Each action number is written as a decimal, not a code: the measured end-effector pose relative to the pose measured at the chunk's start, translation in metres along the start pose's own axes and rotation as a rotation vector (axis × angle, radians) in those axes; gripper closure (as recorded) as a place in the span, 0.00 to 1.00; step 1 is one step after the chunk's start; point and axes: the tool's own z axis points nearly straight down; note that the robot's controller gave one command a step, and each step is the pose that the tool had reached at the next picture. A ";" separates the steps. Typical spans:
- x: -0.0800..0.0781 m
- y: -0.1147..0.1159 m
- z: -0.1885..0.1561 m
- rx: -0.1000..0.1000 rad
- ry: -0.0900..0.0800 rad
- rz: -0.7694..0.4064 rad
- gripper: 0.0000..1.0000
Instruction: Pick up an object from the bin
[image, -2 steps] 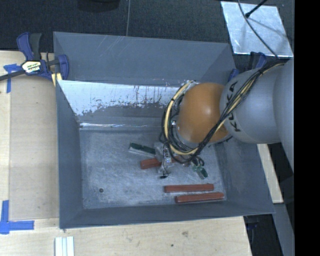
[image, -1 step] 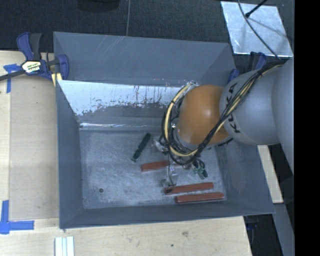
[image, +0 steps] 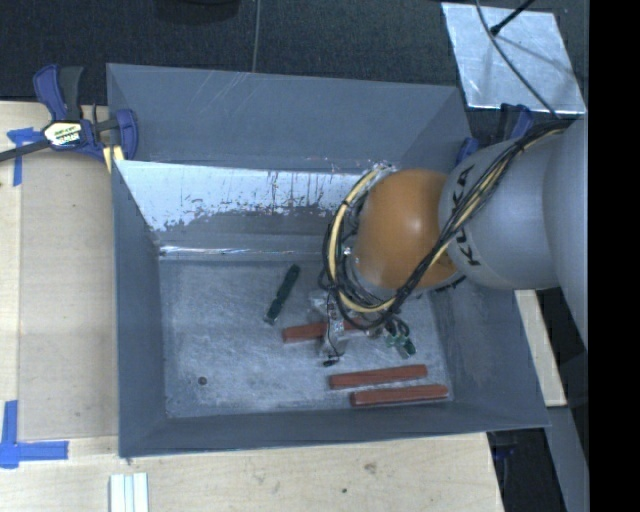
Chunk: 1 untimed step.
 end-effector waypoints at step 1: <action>-0.019 0.010 -0.127 0.002 -0.003 -0.040 1.00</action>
Offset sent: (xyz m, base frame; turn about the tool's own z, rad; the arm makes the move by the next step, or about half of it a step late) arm 0.0137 0.0133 0.1243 -0.0437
